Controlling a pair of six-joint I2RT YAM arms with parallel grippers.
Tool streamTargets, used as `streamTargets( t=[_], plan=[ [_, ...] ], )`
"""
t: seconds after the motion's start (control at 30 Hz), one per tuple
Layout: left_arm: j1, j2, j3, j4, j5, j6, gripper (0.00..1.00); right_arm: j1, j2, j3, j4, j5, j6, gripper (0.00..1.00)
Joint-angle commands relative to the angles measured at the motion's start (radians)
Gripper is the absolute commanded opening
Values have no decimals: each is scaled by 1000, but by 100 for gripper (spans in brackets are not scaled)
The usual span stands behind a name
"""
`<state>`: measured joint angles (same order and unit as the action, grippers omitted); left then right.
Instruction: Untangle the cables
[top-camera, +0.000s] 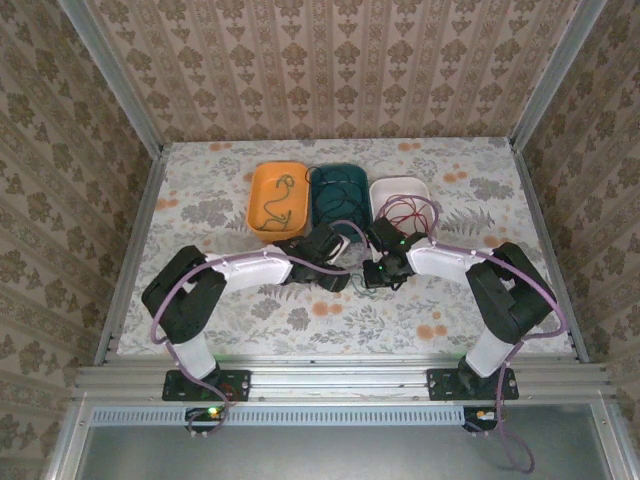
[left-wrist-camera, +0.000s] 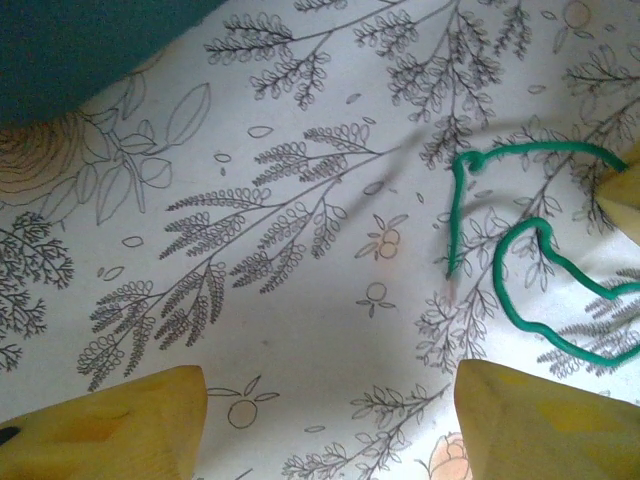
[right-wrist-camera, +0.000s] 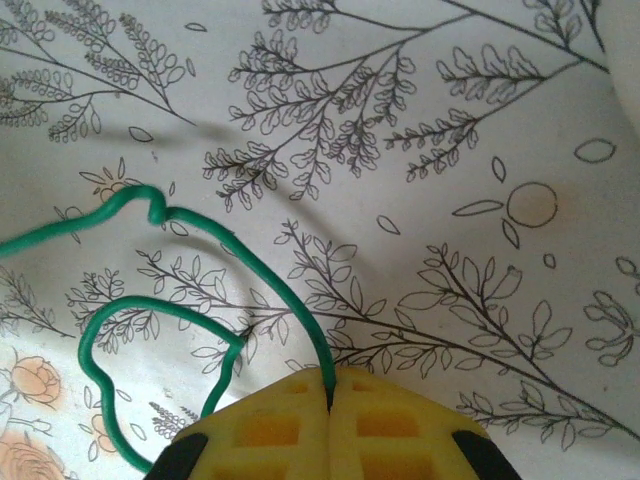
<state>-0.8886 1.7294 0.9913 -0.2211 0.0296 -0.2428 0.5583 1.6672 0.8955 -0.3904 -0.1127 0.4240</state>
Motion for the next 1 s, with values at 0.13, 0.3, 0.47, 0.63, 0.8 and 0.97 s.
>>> streamTargets(
  t=[0.13,0.3,0.47,0.63,0.8,0.97],
  plan=[
    [31,-103,-78,106,168,36,68,-1,-124,-69,87,-15,3,0],
    [91,-155,-142,224,331,-4,69,-10,-212,-105,135,-45,-1,0],
    [130,-200,-182,306,483,-6,71,-27,-271,-120,157,-77,7,0],
    [151,-228,-194,348,605,0,74,-35,-316,-113,163,-95,16,0],
    [158,-206,-195,400,645,-19,73,-34,-320,-111,186,-125,23,0],
    [163,-159,-172,443,636,-45,54,-34,-331,-113,203,-137,34,0]
  ],
)
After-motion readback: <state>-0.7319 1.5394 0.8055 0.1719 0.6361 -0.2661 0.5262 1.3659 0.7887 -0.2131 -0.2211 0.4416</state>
